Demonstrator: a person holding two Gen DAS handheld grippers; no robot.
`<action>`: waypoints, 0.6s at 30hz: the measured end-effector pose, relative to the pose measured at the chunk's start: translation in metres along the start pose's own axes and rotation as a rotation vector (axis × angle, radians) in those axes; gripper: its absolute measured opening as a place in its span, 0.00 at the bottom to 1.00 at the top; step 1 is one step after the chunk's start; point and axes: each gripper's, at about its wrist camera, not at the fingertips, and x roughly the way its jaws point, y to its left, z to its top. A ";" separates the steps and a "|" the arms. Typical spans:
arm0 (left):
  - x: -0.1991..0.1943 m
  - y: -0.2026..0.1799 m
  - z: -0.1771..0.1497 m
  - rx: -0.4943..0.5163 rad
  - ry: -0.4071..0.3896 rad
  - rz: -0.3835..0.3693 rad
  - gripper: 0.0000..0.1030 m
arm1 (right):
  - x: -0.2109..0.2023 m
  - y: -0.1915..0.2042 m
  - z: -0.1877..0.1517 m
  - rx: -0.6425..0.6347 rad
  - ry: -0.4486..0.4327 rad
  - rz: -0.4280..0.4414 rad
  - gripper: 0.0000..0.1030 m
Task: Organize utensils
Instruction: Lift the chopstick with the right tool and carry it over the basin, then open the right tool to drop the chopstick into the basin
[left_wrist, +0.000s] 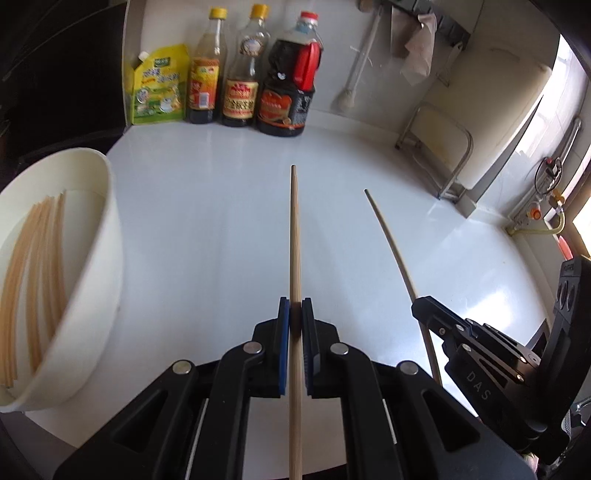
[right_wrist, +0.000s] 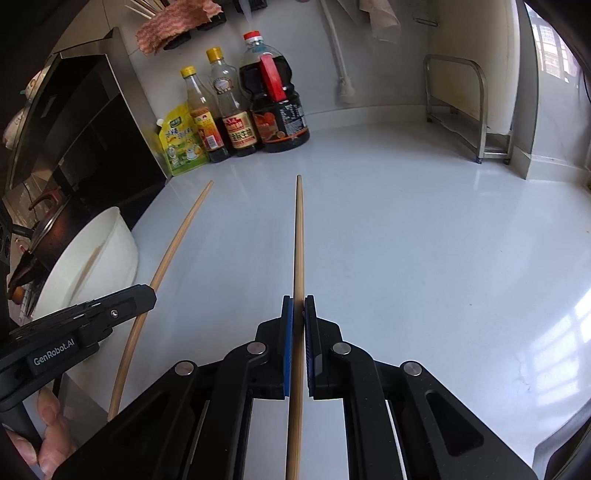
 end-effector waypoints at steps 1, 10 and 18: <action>-0.010 0.008 0.003 -0.008 -0.020 0.008 0.07 | -0.002 0.011 0.005 -0.009 -0.011 0.019 0.06; -0.065 0.116 0.022 -0.088 -0.107 0.220 0.07 | 0.014 0.144 0.047 -0.147 -0.054 0.213 0.06; -0.075 0.201 0.021 -0.185 -0.093 0.338 0.07 | 0.063 0.243 0.053 -0.255 0.037 0.314 0.06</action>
